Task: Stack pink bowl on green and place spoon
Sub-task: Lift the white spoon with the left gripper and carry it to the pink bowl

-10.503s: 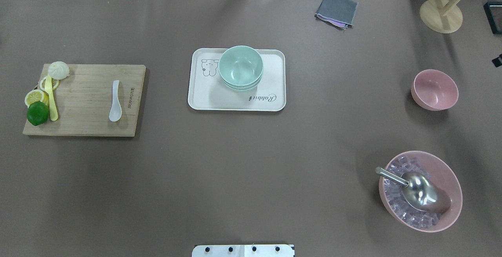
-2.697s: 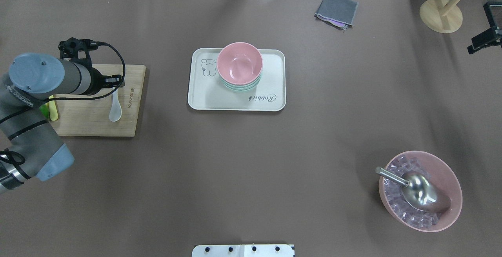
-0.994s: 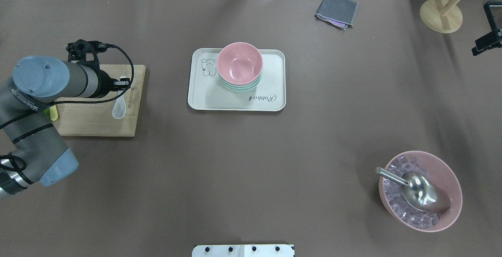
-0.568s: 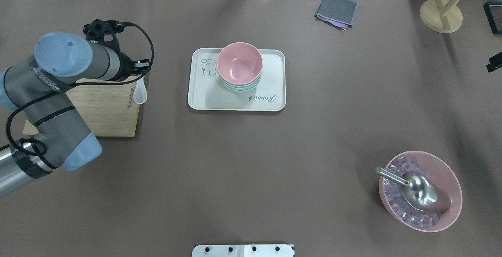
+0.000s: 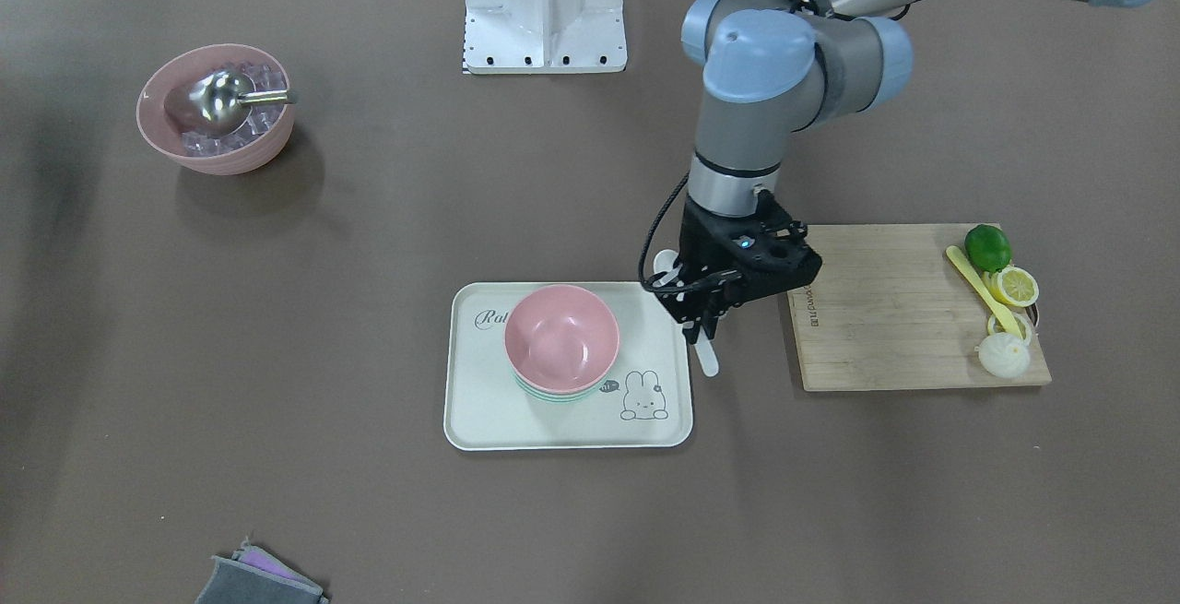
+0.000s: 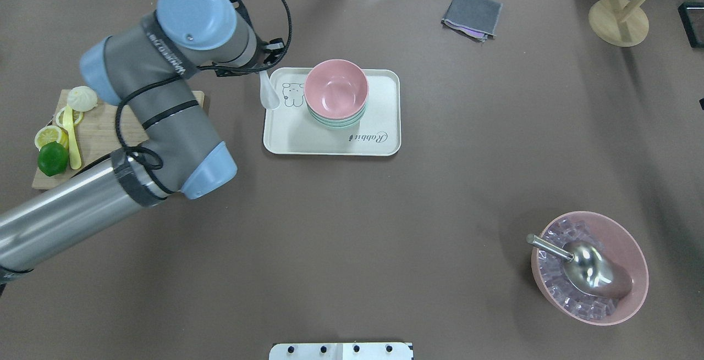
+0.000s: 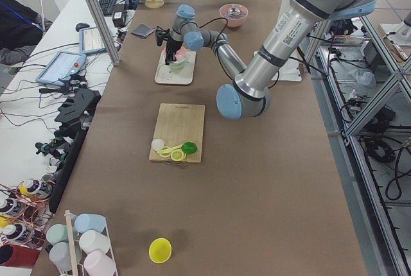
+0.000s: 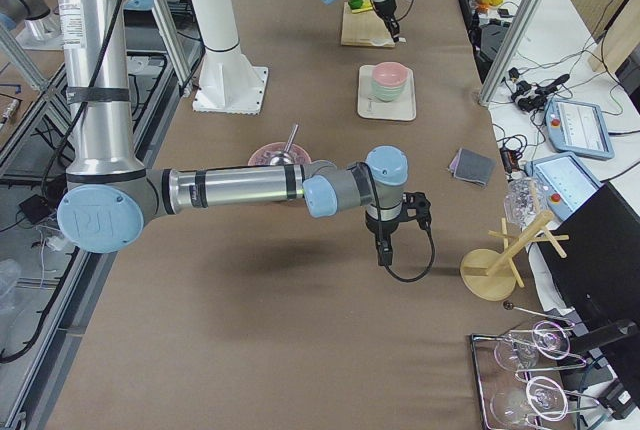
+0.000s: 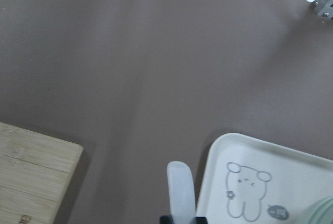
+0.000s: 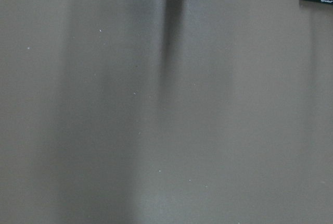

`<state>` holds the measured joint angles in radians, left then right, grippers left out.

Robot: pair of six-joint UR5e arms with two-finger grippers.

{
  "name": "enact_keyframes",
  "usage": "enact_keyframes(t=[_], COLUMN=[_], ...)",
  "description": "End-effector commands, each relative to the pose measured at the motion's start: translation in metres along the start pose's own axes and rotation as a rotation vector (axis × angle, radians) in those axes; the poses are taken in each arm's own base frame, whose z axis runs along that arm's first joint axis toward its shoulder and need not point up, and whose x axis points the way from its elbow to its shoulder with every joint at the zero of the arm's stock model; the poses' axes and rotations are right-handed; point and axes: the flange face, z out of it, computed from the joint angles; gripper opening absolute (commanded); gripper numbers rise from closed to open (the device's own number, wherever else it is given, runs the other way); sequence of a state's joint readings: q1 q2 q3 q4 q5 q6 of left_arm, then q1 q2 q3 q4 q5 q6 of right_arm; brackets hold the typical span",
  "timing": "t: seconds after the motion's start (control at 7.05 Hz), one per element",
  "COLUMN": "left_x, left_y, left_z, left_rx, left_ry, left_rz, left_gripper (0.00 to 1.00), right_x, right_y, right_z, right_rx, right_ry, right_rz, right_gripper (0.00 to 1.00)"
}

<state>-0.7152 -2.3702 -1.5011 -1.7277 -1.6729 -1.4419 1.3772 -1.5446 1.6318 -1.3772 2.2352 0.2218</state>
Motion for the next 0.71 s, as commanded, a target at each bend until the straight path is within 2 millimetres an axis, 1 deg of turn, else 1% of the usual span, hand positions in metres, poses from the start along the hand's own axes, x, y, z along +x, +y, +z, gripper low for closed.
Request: enact_keyframes(t=[0.0, 0.43, 0.57], left_x=[0.072, 0.076, 0.077], left_y=[0.033, 0.049, 0.054], left_z=[0.014, 0.014, 0.015], left_rx=[0.025, 0.009, 0.004], left_ry=[-0.008, 0.0, 0.001], left_rz=[-0.041, -0.025, -0.02], left_gripper=[0.0, 0.0, 0.14], right_x=[0.005, 0.005, 0.006], right_y=[0.005, 0.005, 0.005], right_z=[0.001, 0.001, 0.001], right_rx=[-0.003, -0.005, -0.004], right_ry=[-0.001, -0.001, 0.0], right_rz=[0.006, 0.007, 0.01], right_gripper=[1.0, 1.0, 1.0])
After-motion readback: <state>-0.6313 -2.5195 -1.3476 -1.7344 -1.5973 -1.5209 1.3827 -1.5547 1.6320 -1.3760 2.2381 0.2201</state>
